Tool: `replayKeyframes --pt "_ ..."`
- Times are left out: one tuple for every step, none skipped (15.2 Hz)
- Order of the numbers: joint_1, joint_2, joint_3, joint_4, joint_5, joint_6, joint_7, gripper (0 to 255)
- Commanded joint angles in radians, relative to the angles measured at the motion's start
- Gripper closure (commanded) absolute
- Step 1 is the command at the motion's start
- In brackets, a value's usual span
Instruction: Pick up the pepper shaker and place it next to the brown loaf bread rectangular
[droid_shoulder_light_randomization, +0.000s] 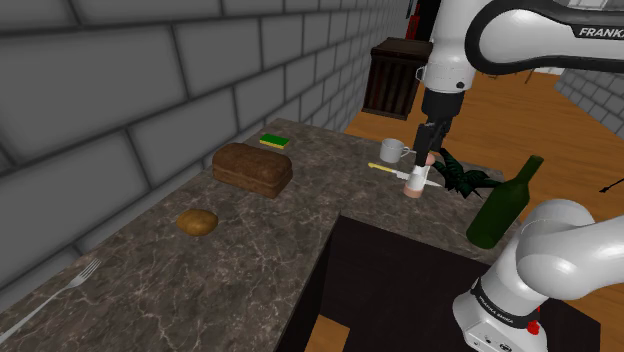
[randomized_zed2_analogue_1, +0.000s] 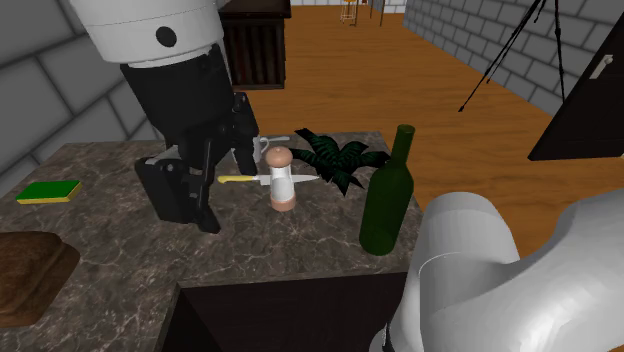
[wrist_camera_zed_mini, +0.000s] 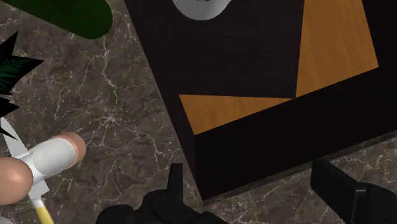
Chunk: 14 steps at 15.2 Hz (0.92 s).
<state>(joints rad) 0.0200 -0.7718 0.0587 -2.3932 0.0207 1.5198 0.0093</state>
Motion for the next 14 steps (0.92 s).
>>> replayKeyframes --pt "0.000 0.000 0.000 0.000 0.000 0.000 0.000 0" --pt "-0.008 -0.001 -0.025 -0.013 -0.013 0.016 -0.026 0" --pt "-0.017 -0.001 -0.050 -0.024 -0.025 0.033 -0.052 0" --pt "-0.025 0.001 -0.076 -0.034 -0.038 0.051 -0.078 0" --pt "-0.034 0.005 -0.101 -0.043 -0.050 0.068 -0.104 0" --pt "-0.043 0.010 -0.127 -0.051 -0.062 0.086 -0.129 0" --pt "-0.051 0.017 -0.153 -0.057 -0.073 0.105 -0.155 0" --pt "-0.060 0.026 -0.179 -0.062 -0.084 0.123 -0.181 0" --pt "-0.068 0.037 -0.205 -0.065 -0.095 0.142 -0.207 0" --pt "-0.075 0.050 -0.231 -0.067 -0.104 0.162 -0.233 0" --pt "-0.083 0.064 -0.257 -0.068 -0.113 0.181 -0.259 0" --pt "-0.089 0.080 -0.283 -0.067 -0.120 0.201 -0.286 0" --pt "-0.095 0.098 -0.309 -0.065 -0.127 0.220 -0.312 0" --pt "-0.101 0.117 -0.335 -0.061 -0.133 0.240 -0.339 0"
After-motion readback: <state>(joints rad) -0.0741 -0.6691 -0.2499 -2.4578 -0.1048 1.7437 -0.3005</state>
